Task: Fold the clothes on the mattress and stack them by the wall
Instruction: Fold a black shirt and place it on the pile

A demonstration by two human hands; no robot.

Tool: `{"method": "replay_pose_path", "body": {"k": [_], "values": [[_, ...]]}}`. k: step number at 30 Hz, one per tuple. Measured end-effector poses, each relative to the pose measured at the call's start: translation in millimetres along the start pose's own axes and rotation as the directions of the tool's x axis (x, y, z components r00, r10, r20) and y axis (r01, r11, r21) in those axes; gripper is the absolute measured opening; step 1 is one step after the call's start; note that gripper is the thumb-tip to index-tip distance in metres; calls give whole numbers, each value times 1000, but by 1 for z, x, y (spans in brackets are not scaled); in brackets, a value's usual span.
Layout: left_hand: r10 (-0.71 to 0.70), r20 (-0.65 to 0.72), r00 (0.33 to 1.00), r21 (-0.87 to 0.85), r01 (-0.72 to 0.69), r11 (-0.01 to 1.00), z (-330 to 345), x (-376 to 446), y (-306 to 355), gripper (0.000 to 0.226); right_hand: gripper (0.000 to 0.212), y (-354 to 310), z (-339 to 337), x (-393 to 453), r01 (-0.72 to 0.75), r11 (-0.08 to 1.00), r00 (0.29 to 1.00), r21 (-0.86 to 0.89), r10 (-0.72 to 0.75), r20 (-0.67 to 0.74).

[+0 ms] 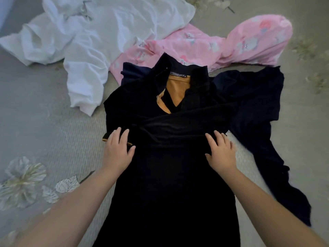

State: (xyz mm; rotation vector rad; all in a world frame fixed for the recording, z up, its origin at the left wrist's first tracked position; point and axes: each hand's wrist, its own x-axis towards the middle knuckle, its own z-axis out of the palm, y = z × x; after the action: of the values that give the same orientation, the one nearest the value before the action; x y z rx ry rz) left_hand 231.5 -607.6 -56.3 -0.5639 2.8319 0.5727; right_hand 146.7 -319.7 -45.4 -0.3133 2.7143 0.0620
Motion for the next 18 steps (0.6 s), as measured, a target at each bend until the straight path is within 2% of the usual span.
{"method": "replay_pose_path", "body": {"k": [1,3,5,7,10,12,13,15,16,18], "values": [[30,-15,999,35,-29,999,4,6,2,63,62,2,1,7,9,997,1000,-81,-9,5],[28,21,999,94,-30,995,9,20,2,70,49,7,-3,19,97,977,988,-188,-118,-100],[29,29,999,125,-33,992,8,32,-1,62,37,18,-1,25,261,940,911,-220,-315,-266],[203,-63,977,90,-196,976,4,38,-8,38,27,28,-3,20,412,881,833,-232,-468,-294],[495,-184,849,128,-479,869,-5,41,-22,29,26,46,-5,17,501,840,793,-209,-542,-277],[576,-158,802,204,-544,814,-14,44,-30,17,24,51,-7,18,471,862,843,-187,-502,-193],[587,-116,801,236,-552,800,-17,43,-35,18,36,50,-4,18,460,862,867,-211,-488,-102],[595,30,803,284,-577,765,-15,32,-46,22,54,44,-1,21,434,859,895,-273,-376,238],[585,100,804,295,-586,755,-12,22,-53,19,53,42,-2,25,424,869,885,-255,-337,321],[512,164,843,235,-538,810,-11,5,-60,22,43,34,-17,31,409,906,893,-109,-373,253]]}}
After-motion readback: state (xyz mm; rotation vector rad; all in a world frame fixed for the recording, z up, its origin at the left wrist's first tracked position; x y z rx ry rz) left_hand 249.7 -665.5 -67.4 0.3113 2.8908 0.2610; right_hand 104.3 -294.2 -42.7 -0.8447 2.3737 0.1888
